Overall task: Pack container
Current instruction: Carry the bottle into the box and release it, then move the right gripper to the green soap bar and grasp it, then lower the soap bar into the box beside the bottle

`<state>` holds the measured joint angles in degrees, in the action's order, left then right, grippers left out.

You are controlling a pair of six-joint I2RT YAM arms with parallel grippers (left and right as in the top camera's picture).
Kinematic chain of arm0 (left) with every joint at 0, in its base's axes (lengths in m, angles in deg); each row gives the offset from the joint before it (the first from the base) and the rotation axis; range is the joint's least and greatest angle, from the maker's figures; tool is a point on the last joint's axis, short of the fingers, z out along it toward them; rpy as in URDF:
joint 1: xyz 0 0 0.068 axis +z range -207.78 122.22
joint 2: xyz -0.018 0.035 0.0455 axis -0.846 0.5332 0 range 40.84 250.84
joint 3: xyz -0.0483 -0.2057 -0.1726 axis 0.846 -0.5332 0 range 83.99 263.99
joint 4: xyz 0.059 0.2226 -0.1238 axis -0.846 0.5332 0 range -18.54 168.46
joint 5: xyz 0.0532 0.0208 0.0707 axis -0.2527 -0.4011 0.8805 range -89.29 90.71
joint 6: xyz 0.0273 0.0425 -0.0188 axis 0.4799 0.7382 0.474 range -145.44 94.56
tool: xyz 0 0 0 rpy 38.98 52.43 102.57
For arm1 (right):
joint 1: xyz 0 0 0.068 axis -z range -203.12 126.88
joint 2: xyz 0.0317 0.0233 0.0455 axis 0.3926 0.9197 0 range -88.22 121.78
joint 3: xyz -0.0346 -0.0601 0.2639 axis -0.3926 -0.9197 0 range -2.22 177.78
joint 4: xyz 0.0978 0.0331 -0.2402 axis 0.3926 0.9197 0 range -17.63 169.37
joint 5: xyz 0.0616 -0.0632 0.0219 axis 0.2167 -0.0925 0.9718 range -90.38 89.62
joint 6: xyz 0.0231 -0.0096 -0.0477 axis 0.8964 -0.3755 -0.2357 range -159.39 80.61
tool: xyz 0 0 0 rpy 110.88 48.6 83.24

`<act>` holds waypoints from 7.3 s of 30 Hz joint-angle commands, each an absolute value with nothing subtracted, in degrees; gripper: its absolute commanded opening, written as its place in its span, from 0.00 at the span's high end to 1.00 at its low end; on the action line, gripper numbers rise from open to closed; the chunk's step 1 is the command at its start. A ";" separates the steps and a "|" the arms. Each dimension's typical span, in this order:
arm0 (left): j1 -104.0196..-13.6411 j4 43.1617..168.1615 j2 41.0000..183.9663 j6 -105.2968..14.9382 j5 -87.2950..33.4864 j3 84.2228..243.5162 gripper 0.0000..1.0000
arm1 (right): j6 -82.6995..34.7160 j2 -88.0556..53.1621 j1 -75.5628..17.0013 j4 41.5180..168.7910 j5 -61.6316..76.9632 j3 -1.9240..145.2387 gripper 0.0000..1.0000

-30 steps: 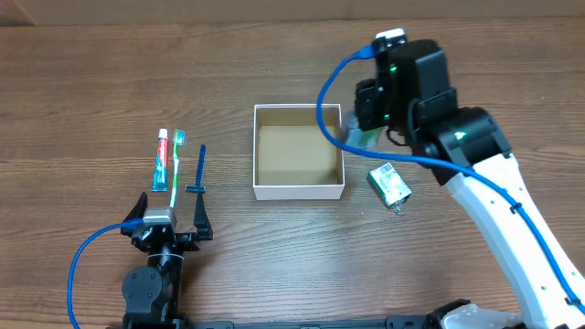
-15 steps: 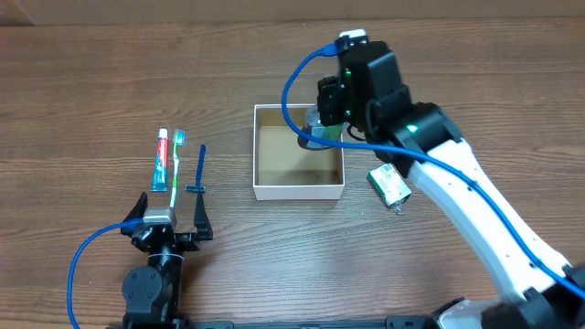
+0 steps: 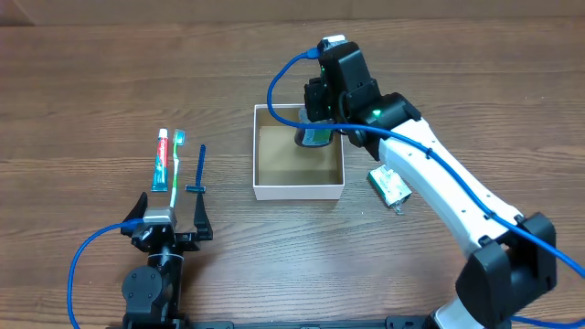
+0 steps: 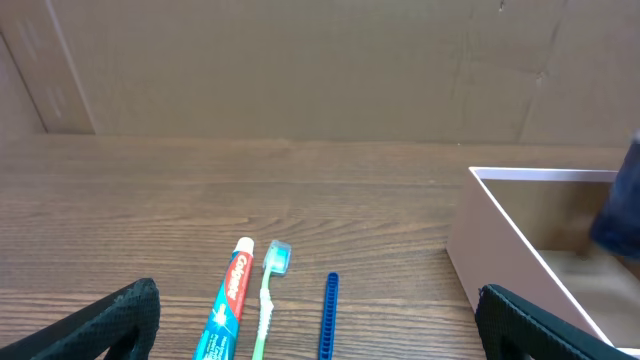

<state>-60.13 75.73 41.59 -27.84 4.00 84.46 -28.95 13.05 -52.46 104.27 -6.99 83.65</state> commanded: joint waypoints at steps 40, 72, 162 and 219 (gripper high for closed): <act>-59.63 75.51 41.15 -27.14 4.29 84.27 0.00 | -32.32 18.54 -52.63 100.14 -12.32 83.34 0.38; -59.63 75.51 41.15 -27.11 4.29 84.27 0.00 | -34.07 -2.90 -39.39 147.55 -10.31 91.23 0.12; -59.63 75.51 41.15 -27.14 4.29 84.27 0.00 | -41.02 6.34 -30.78 121.47 4.18 60.26 0.50; -59.63 75.51 41.15 -27.11 4.29 84.27 0.00 | -16.60 13.03 -57.55 126.52 -4.21 79.12 0.52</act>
